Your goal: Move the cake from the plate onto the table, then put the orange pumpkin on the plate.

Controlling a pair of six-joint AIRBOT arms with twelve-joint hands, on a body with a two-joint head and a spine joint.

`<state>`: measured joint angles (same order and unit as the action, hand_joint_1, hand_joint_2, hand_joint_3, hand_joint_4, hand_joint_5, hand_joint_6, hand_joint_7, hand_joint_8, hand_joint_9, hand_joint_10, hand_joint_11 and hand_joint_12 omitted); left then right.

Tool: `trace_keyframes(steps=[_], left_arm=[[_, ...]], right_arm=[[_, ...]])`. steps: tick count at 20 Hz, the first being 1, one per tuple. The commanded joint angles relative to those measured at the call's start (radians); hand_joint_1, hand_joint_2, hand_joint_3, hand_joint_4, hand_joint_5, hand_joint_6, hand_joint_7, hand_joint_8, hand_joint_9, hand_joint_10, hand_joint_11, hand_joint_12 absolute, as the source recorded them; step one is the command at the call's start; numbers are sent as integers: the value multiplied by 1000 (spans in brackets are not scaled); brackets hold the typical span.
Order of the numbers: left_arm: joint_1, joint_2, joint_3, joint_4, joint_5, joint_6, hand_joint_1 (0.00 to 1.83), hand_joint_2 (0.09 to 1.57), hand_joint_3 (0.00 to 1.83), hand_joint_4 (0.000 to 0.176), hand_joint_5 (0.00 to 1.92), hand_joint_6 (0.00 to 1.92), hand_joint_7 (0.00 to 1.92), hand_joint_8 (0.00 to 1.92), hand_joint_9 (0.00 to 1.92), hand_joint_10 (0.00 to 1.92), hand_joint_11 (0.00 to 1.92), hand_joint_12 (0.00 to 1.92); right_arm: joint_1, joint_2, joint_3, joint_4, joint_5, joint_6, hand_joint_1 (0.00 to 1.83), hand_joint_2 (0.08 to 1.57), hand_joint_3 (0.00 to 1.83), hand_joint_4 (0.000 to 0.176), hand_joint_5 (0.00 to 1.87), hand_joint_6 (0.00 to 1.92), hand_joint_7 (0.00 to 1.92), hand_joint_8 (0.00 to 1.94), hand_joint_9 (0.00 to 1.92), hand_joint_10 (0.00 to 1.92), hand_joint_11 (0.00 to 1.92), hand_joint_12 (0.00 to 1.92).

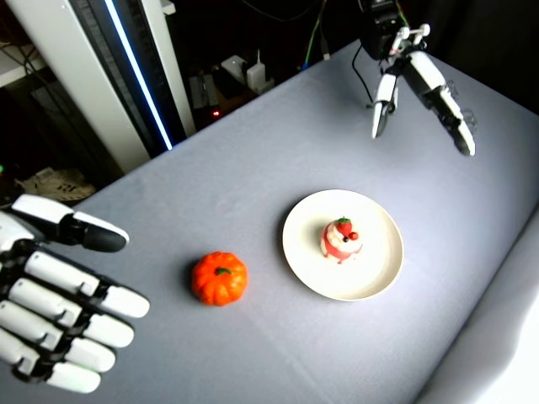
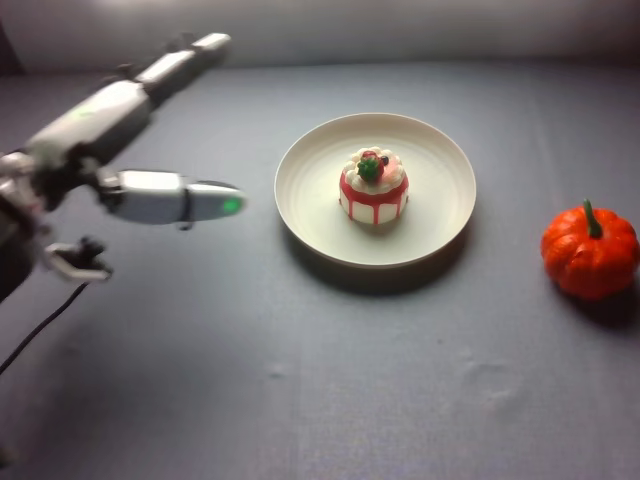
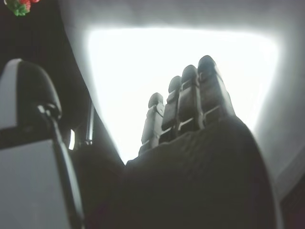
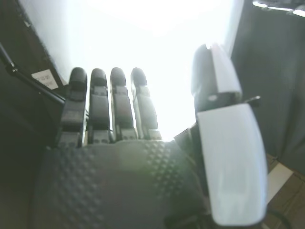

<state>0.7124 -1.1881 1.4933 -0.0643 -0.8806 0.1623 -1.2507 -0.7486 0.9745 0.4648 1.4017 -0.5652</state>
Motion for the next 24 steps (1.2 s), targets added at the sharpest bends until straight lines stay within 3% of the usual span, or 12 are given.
trace_keyframes(steps=[1,3,4,7,11,14,17,20,21,24], left_arm=[[-36,-6,17,17,-66,-5,860,902,5,69,28,13,46,24,155,2,0,330],[-90,-38,51,82,-21,-5,811,889,0,29,103,12,199,28,324,46,0,1069],[-111,-52,66,105,-7,-5,837,887,0,4,157,15,277,29,361,51,0,1155],[-193,-107,131,208,66,-5,961,905,1,0,293,26,436,38,507,103,44,1419],[-255,-162,194,309,130,-5,1005,931,3,0,353,11,531,30,628,143,272,1269],[-261,-193,236,309,141,-5,942,936,2,0,346,0,500,0,592,79,213,1425],[-265,-236,284,311,161,-5,960,966,5,0,357,1,499,1,552,50,84,1449],[-268,-296,353,311,178,-5,890,946,0,0,352,0,470,1,511,28,42,1492],[-268,-318,377,311,179,-5,889,939,0,0,371,5,509,12,547,42,109,1503],[-260,-319,372,294,138,-5,929,963,4,0,380,4,501,3,560,50,131,1487]], right_arm=[[10,5,8,16,121,2,787,1187,1,0,263,8,197,4,133,4,0,325],[11,4,8,14,119,2,808,1177,0,0,290,16,203,5,140,6,0,322],[11,4,8,12,117,2,808,1162,0,0,302,10,213,4,155,8,0,358],[20,2,11,3,106,2,799,1129,0,0,315,3,249,4,210,13,0,480],[61,-12,24,-33,65,1,794,1140,2,11,292,0,203,0,184,0,0,410],[88,-27,36,-51,35,-1,772,1150,2,0,262,1,169,2,171,1,0,411],[102,-36,43,-64,20,-1,782,1158,2,15,283,4,177,3,183,4,0,448],[112,-45,49,-76,2,-2,763,1168,0,29,278,3,178,2,196,4,0,599],[115,-52,54,-79,-4,-2,773,1141,0,32,290,3,188,2,201,3,0,634],[121,-58,58,-86,-12,-2,786,1148,2,0,271,1,181,0,176,2,0,556]])
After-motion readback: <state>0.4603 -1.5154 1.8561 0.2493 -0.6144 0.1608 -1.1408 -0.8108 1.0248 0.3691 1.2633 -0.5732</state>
